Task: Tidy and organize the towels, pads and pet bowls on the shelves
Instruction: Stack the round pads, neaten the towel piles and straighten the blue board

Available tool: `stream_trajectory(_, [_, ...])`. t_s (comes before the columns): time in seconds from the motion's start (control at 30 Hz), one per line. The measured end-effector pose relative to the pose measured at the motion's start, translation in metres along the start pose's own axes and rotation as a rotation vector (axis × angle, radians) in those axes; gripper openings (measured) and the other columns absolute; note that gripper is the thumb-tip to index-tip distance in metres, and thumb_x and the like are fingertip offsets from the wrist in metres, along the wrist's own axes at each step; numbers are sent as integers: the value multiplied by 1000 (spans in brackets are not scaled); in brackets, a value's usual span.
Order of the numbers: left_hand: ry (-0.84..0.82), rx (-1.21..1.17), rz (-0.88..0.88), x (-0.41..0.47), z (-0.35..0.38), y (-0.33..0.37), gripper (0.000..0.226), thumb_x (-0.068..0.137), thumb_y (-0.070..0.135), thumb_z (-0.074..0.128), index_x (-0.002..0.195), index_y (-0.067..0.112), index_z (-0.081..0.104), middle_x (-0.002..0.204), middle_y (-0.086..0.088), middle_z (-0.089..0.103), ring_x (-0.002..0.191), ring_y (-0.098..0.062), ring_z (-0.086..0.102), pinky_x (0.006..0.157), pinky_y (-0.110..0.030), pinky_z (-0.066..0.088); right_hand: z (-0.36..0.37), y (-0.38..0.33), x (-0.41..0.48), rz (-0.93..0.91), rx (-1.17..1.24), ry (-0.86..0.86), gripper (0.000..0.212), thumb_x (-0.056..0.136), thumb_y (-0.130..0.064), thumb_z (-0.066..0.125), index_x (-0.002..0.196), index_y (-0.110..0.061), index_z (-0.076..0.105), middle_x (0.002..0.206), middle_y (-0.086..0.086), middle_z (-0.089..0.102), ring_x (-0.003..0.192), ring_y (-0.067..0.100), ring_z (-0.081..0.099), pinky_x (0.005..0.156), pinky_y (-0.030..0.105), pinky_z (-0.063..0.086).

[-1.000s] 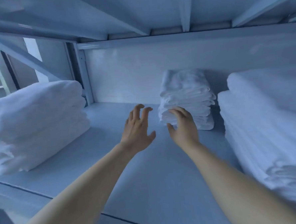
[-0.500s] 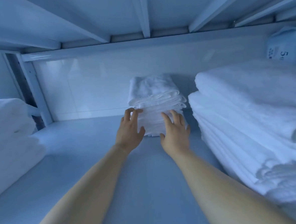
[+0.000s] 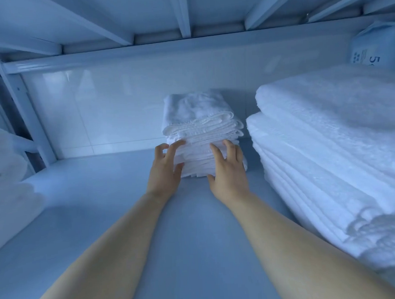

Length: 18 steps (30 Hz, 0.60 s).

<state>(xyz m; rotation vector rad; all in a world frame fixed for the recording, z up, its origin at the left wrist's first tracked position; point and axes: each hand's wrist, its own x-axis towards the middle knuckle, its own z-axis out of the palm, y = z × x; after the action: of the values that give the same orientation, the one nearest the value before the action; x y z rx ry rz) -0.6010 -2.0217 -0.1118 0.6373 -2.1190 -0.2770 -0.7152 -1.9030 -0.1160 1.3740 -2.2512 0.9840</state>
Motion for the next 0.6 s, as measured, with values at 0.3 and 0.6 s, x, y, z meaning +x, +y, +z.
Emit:
stream_trajectory(0.3, [7, -58, 8, 0, 0, -2, 58, 81, 7, 64, 128, 35, 46, 131, -1, 33, 87, -19, 53, 87, -30, 46, 0, -1, -2, 35, -69, 31, 76, 82, -12, 62, 144, -23, 20, 152, 7, 7, 139, 27, 5, 111, 38, 22])
stream_trajectory(0.6, [-96, 145, 72, 4, 4, 1, 83, 74, 0, 62, 140, 39, 30, 127, -10, 39, 109, -31, 48, 83, -34, 45, 0, -3, -3, 60, -73, -1, 81, 83, -5, 58, 146, -28, 14, 154, 4, -2, 142, 29, -2, 113, 40, 17])
